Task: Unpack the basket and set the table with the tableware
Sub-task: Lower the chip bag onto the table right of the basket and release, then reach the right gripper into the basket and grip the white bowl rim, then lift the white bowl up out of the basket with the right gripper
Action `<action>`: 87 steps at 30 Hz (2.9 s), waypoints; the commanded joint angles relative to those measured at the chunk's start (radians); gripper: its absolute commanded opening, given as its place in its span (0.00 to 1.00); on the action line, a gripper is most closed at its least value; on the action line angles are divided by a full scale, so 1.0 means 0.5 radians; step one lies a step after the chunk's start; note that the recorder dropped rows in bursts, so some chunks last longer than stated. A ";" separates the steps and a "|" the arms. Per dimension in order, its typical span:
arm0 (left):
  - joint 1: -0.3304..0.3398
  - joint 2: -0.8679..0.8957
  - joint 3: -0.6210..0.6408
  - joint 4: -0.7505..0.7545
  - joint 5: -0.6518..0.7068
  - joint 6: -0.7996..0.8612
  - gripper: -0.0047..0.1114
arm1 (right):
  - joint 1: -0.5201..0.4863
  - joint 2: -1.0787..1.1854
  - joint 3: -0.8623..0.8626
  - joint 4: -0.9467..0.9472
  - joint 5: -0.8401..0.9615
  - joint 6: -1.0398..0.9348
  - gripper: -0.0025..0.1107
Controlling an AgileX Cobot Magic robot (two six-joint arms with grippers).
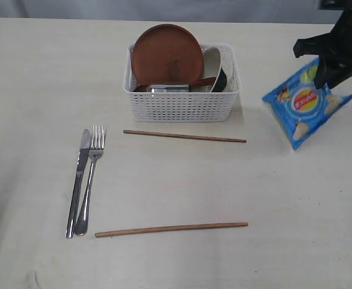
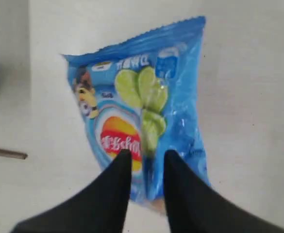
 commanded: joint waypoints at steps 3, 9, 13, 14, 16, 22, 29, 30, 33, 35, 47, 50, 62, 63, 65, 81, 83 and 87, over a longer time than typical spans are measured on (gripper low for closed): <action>0.005 -0.007 0.004 -0.003 -0.009 -0.001 0.04 | -0.023 0.042 0.034 0.016 -0.059 -0.049 0.54; 0.005 -0.007 0.004 -0.003 -0.009 -0.001 0.04 | 0.088 -0.019 -0.133 0.126 -0.008 -0.299 0.54; 0.005 -0.007 0.004 -0.003 -0.009 -0.001 0.04 | 0.234 -0.079 -0.296 0.291 -0.008 -0.328 0.54; 0.005 -0.007 0.004 -0.003 -0.009 -0.001 0.04 | 0.280 -0.084 -0.352 0.307 -0.004 -0.199 0.54; 0.005 -0.007 0.004 -0.003 -0.009 -0.001 0.04 | 0.375 -0.084 -0.420 0.281 -0.004 -0.017 0.54; 0.005 -0.007 0.004 -0.003 -0.009 -0.001 0.04 | 0.756 0.064 -0.671 -0.386 0.199 0.490 0.51; 0.005 -0.007 0.004 -0.003 -0.009 -0.001 0.04 | 1.032 0.431 -0.949 -0.620 0.342 0.804 0.51; 0.005 -0.007 0.004 -0.003 -0.009 -0.001 0.04 | 1.044 0.518 -1.018 -0.625 0.342 0.854 0.51; 0.005 -0.007 0.004 -0.003 -0.009 -0.001 0.04 | 1.044 0.653 -1.108 -0.663 0.342 0.960 0.51; 0.005 -0.007 0.004 -0.003 -0.009 -0.001 0.04 | 1.044 0.686 -1.112 -0.673 0.342 0.978 0.47; 0.005 -0.007 0.004 -0.003 -0.009 -0.001 0.04 | 1.044 0.788 -1.112 -0.856 0.342 0.956 0.03; 0.005 -0.007 0.004 -0.003 -0.009 -0.001 0.04 | 1.044 0.788 -1.132 -0.884 0.342 0.952 0.02; 0.005 -0.007 0.004 -0.003 -0.009 -0.001 0.04 | 1.044 0.710 -1.228 -0.950 0.342 0.914 0.02; 0.005 -0.007 0.004 -0.003 -0.009 -0.001 0.04 | 1.044 0.700 -1.228 -0.950 0.342 0.914 0.02; 0.005 -0.007 0.004 -0.003 -0.009 -0.001 0.04 | 1.040 0.675 -1.228 -0.960 0.342 0.902 0.02; 0.005 -0.007 0.004 -0.003 -0.009 -0.001 0.04 | 1.040 0.535 -1.232 -0.827 0.342 0.781 0.02; 0.005 -0.007 0.004 -0.003 -0.009 -0.001 0.04 | 1.040 0.512 -1.232 -0.779 0.342 0.736 0.02; 0.005 -0.007 0.004 -0.003 -0.009 -0.001 0.04 | 1.040 0.459 -1.232 -0.833 0.342 0.728 0.02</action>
